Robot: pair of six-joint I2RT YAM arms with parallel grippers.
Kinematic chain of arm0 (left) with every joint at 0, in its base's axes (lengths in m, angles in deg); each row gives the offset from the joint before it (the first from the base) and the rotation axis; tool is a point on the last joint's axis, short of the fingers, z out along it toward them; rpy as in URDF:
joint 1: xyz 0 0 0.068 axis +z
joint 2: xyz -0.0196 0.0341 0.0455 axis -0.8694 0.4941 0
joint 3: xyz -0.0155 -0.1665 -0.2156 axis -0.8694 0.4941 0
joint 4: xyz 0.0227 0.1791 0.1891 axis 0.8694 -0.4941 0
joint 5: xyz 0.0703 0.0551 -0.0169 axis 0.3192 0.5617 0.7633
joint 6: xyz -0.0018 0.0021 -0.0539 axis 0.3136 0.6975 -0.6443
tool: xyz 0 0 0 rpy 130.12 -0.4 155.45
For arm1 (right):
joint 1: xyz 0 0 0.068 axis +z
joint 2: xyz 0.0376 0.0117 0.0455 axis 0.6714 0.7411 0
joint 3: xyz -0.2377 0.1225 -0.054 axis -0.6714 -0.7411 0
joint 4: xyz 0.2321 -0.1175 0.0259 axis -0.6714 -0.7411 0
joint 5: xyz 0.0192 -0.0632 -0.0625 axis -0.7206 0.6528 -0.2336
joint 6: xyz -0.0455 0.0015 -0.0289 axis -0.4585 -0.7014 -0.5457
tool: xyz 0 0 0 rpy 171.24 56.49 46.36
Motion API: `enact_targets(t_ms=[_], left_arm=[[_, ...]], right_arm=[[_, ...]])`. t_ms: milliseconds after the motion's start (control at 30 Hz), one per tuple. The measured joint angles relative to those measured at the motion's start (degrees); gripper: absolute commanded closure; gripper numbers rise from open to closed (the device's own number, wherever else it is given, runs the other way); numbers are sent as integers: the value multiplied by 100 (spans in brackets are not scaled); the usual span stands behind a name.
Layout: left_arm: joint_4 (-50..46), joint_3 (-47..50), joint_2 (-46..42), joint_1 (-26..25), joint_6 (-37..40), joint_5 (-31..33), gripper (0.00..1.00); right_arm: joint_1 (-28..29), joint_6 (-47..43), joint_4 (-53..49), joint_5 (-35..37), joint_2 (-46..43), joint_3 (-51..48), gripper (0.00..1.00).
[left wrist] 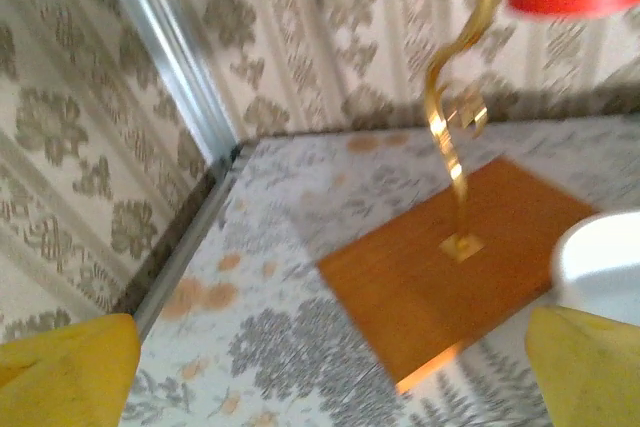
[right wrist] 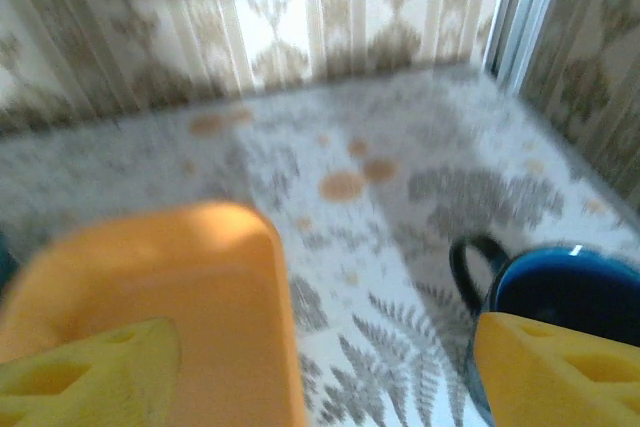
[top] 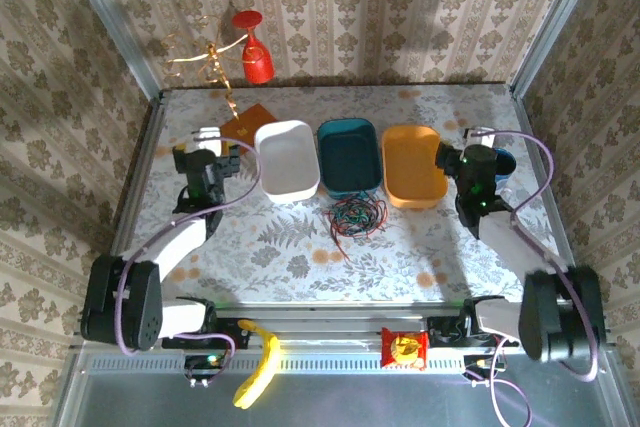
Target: Untangle the cables
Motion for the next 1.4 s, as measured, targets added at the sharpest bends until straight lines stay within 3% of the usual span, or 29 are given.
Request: enact_targets(t_ms=[100,200,300,400,533,867,967,1167,1400], left_arm=[[-695,-461,-33,-693,-391,302,0],[-1110,-758,175,-1462,-828,348,0],[-1410,-975,570,-2275,-1274,11,0],[-1502,-1034,970,-2833,-1777,-680,0],[-1615,-1034,1311,-3220,-2277,-1298,0],[-1624,-1034,1427,-3265,-2636,-1917,0],[-1655,-1034,1464,-3265,-2682,-1978,0],[-1749,-1036,1508,-3265,-2717,-2026,1],[-1882,-1178,1742,-3272,-2732,-2028,9]], right_arm=[[748,149,-796,0,-605,363,21],[1707,116,-1554,-577,-640,662,21],[2601,13,-2435,-1381,-245,1005,24],[3097,-94,-3171,-2037,267,1244,26],[3154,-225,-3965,-2413,590,1327,26],[3051,-507,-4603,-2535,1228,1840,31],[2999,-505,-4557,-2531,1475,1840,43],[2938,-492,-4439,-2531,1836,1884,80],[2938,-525,-4444,-2531,1537,1884,85]])
